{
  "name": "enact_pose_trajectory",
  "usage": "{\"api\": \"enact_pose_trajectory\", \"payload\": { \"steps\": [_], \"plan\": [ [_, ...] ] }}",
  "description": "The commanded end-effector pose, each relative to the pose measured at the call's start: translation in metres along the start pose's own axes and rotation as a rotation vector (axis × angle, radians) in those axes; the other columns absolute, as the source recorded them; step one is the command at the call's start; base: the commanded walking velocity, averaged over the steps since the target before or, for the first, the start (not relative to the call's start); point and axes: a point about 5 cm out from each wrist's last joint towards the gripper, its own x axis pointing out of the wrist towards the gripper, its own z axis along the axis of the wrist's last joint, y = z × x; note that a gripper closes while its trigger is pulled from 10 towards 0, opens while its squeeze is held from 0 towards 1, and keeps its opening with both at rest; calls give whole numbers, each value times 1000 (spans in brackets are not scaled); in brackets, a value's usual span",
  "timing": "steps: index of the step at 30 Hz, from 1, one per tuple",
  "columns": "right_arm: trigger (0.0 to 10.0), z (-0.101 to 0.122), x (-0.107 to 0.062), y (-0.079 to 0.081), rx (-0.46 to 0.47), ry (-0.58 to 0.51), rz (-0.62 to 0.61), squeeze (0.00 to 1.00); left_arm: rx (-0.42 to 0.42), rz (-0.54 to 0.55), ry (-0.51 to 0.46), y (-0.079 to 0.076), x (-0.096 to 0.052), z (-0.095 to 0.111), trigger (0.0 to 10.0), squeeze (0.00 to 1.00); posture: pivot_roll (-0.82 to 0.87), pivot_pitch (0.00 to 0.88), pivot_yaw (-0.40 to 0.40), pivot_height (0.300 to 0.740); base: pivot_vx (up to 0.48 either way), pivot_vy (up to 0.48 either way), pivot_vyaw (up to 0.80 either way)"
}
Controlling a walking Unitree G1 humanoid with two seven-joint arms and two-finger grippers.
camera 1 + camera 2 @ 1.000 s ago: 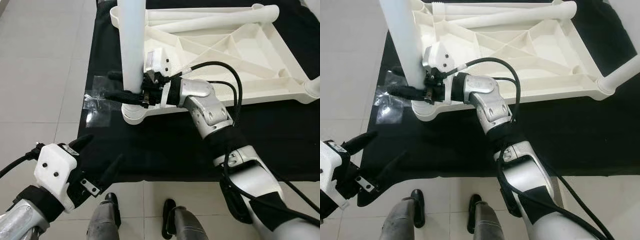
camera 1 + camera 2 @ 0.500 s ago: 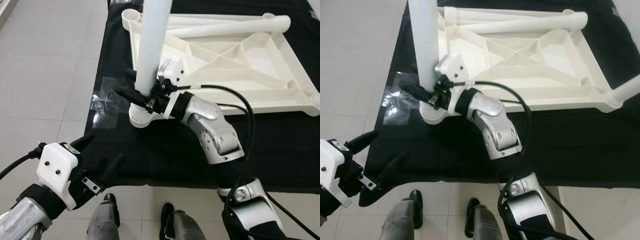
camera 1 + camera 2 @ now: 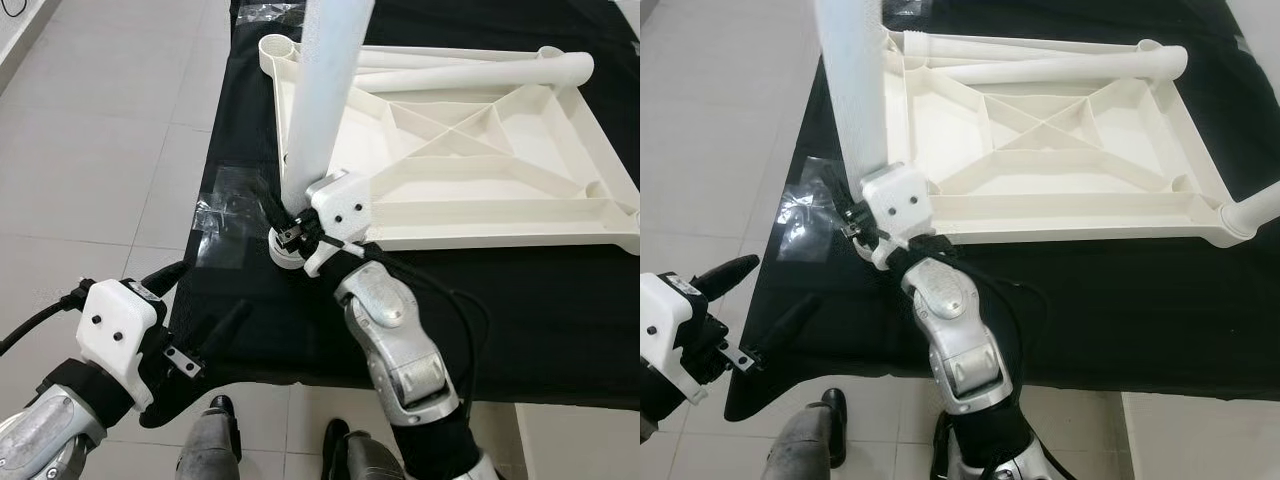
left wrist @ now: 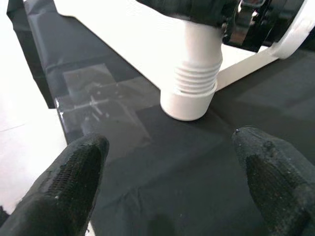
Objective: Building children table
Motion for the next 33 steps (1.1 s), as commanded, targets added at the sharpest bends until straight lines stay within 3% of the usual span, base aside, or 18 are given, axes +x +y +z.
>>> {"api": "enact_pose_trajectory", "payload": {
  "steps": [1, 12, 17, 25, 29, 30, 32, 33],
  "plan": [
    [10000, -54, -17, -11, -19, 266, -59, 0, -11, -16, 7, -4, 0, -5, 10000, 0, 181, 310, -108, 740, 0, 0, 0],
    [10000, -59, -18, -12, -14, 299, -99, 0, -20, 52, -31, 5, 4, -4, 10000, 0, 179, 267, -111, 740, 0, 0, 0],
    [10000, -62, -12, -13, 40, 305, -124, 0, 3, 97, -152, 28, 22, 20, 10000, 0, 171, 235, -103, 740, 0, 0, 0],
    [10000, -65, -6, -21, 71, 318, -147, 0, 31, 66, -245, 47, 40, 44, 10000, 0, 162, 205, -81, 740, 0, 0, 0],
    [10000, -66, -1, -22, 75, 318, -138, 0, -1, 37, -318, 56, 50, 60, 10000, 0, 165, 198, -80, 740, 0, 0, 0],
    [10000, -66, 1, -21, 77, 314, -129, 0, -16, 9, -343, 57, 54, 66, 10000, 761, 166, 191, -80, 740, 0, 0, 0],
    [10000, -66, 2, -20, 79, 312, -123, 0, -27, -12, -358, 59, 57, 69, 10000, 761, 166, 190, -80, 740, 0, 0, 0],
    [10000, -64, 5, -17, 73, 300, -100, 0, -44, -52, -387, 60, 64, 77, 10000, 1000, 165, 183, -78, 740, 0, 0, 0]
  ]
}}
